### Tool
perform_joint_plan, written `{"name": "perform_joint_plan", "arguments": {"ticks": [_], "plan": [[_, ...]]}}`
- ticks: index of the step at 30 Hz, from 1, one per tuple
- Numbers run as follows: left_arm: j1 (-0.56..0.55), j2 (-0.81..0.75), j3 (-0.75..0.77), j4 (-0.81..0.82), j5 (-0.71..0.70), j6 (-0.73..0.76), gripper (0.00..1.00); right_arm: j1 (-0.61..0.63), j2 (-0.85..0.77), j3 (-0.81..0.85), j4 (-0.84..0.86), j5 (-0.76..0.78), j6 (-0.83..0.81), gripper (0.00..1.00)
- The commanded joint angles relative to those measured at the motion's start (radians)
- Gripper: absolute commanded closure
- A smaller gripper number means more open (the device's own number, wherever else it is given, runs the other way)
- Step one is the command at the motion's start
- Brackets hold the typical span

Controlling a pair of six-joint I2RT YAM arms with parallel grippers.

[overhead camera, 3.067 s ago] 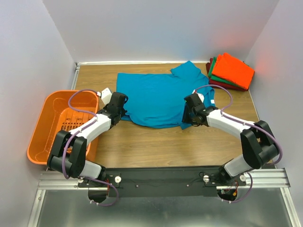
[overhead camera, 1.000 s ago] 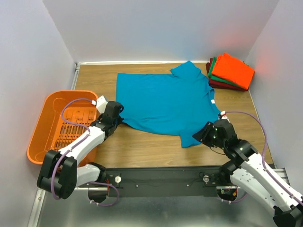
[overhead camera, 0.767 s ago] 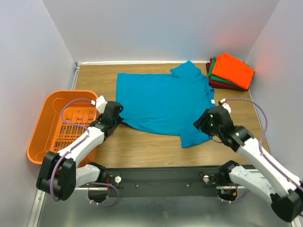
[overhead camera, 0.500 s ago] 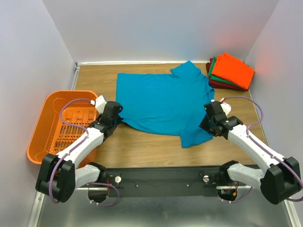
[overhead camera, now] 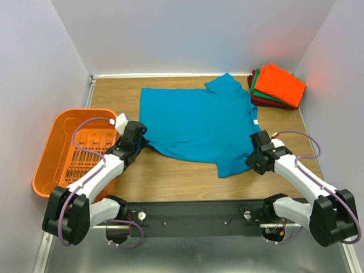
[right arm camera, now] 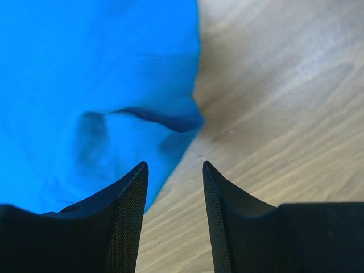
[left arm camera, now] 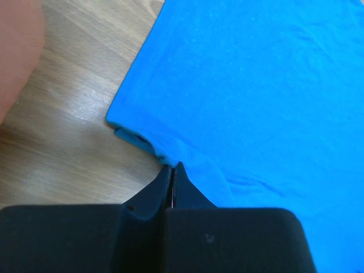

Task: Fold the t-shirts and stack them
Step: Fold the tshirt

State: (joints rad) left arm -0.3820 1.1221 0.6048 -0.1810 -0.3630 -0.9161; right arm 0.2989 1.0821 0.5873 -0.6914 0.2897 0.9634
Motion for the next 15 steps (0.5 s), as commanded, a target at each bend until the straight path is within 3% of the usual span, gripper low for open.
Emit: {"name": "perform_joint_plan", "arguments": {"ticks": [1,15], "plan": [[-0.006,-0.007,-0.022,0.041,0.024,0.019,1.00,-0.009,0.024,-0.014,-0.028,0.037,0.078,0.50],[-0.006,-0.019,-0.053,0.057,0.033,0.017,1.00,-0.012,0.116,-0.015,0.101,0.160,0.068,0.50]]}}
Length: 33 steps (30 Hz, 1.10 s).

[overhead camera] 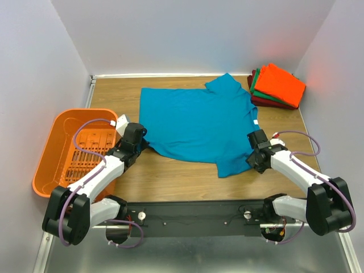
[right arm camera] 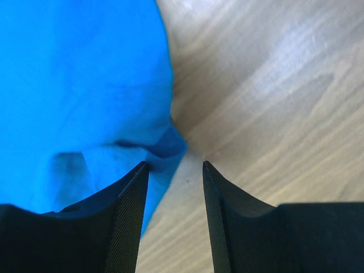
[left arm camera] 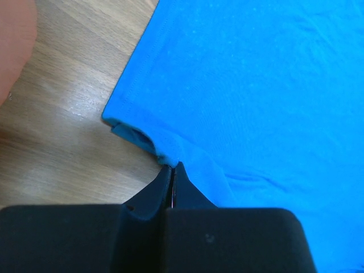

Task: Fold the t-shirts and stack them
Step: Fold the tshirt

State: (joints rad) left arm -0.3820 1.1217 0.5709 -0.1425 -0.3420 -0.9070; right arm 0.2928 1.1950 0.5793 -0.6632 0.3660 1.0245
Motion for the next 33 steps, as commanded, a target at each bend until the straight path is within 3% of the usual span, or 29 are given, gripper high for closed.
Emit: {"name": "perform_joint_plan", "arguments": {"ticks": [1,4,5,8,10,24,33], "plan": [[-0.006,-0.019,-0.019,0.018,0.014,0.005,1.00,-0.006,0.002,-0.007,0.080,0.090,0.002,0.51],[-0.006,-0.019,-0.023,0.017,0.014,0.005,1.00,-0.006,-0.014,-0.007,0.105,0.088,-0.020,0.62],[-0.006,-0.017,-0.025,0.018,0.012,0.005,1.00,-0.006,-0.023,-0.001,0.108,0.082,-0.026,0.75],[-0.006,-0.011,-0.028,0.014,0.006,0.003,1.00,-0.006,-0.067,-0.001,0.106,0.059,-0.040,0.95],[-0.006,-0.010,-0.029,0.009,0.001,0.002,1.00,-0.006,-0.110,-0.004,0.100,0.033,-0.058,0.99],[-0.006,-0.034,-0.089,-0.049,-0.035,-0.041,1.00,-0.007,-0.423,0.140,-0.157,-0.076,-0.075,0.99],[-0.008,-0.115,-0.100,-0.163,-0.078,-0.076,1.00,-0.007,-0.476,0.251,-0.256,-0.016,-0.092,0.99]]}}
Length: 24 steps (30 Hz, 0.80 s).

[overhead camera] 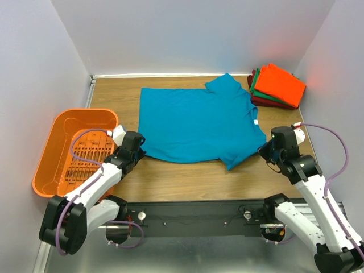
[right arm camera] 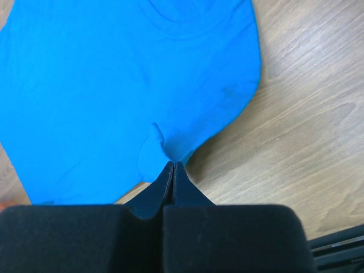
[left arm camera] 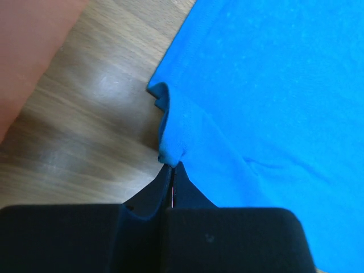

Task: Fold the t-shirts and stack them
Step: Fold the tshirt

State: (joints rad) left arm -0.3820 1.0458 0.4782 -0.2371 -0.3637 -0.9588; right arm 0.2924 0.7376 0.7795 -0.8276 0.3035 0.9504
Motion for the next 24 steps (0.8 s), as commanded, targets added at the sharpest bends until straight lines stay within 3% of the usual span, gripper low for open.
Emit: {"name": "perform_joint_plan", "arguments": {"ticks": [1,11,15,24], "plan": [[-0.008,-0.047,-0.007,-0.088,-0.058,-0.029,1.00,-0.006,-0.023,0.067,-0.099,0.074,-0.022,0.99],[-0.029,-0.119,-0.026,-0.142,-0.027,-0.067,1.00,-0.006,0.022,0.072,-0.110,0.132,-0.032,0.99],[-0.038,-0.125,-0.023,-0.128,-0.008,-0.061,1.00,-0.006,0.080,0.053,-0.032,0.120,-0.056,0.99],[-0.041,0.026,0.080,-0.090,-0.047,-0.034,1.00,-0.006,0.382,0.139,0.149,0.025,-0.140,0.99]]}}
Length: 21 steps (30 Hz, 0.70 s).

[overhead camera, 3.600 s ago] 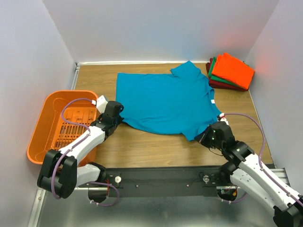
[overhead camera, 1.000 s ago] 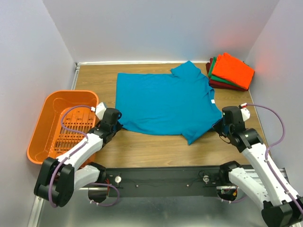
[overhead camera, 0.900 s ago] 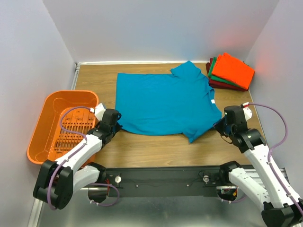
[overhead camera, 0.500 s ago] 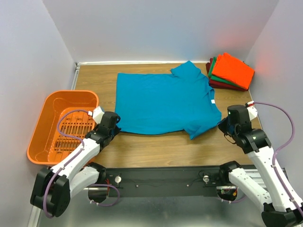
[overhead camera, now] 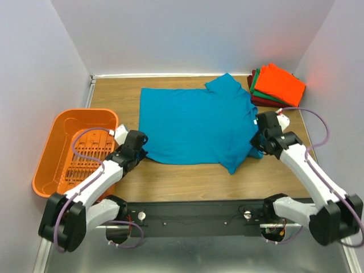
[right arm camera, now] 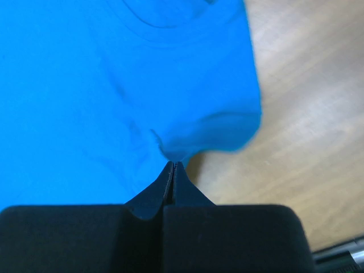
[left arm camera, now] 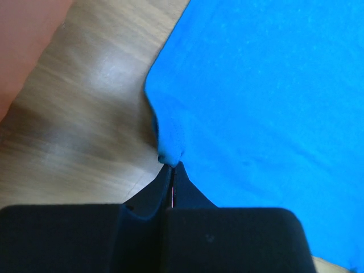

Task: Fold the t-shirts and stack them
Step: Fold the tshirt

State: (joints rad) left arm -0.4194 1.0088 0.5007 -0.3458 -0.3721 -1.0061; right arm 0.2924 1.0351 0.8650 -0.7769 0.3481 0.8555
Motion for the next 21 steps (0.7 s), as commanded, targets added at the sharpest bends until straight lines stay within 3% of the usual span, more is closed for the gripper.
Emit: {"name": "perform_joint_plan", "arguments": {"ticks": [1,10,21], "plan": [[-0.004,0.083,0.082,0.030,-0.040,0.021,1.00,-0.006,0.117,0.066,0.122,-0.017,-0.059,0.99],[-0.002,0.275,0.222,0.085,-0.067,0.055,1.00,-0.006,0.443,0.238,0.225,-0.023,-0.162,0.99],[0.082,0.407,0.329,0.123,-0.071,0.101,1.00,-0.027,0.635,0.419,0.254,-0.012,-0.222,0.99]]}}
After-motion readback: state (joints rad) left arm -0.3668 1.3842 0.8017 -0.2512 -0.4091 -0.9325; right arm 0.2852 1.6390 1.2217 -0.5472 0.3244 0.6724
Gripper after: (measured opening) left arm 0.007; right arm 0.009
